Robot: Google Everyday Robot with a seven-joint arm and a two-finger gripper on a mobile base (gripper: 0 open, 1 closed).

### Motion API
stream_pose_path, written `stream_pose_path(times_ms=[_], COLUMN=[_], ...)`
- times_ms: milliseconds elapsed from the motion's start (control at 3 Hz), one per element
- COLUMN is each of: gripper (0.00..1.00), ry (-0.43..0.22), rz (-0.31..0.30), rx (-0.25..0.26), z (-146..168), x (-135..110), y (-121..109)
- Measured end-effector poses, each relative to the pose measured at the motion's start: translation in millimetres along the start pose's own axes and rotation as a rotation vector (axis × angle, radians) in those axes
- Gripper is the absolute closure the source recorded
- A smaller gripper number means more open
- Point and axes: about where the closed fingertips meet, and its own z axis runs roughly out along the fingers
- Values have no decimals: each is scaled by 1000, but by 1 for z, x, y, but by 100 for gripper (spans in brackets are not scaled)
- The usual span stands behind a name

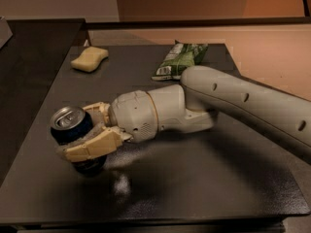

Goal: Place pepsi can upright

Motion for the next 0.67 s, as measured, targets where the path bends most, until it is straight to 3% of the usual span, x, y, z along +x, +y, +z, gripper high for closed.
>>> stream_pose_path(times_ms=[667], gripper=[100], ry=[-3], rz=[39], rx=[119], z=[1], x=[20], y=[-9])
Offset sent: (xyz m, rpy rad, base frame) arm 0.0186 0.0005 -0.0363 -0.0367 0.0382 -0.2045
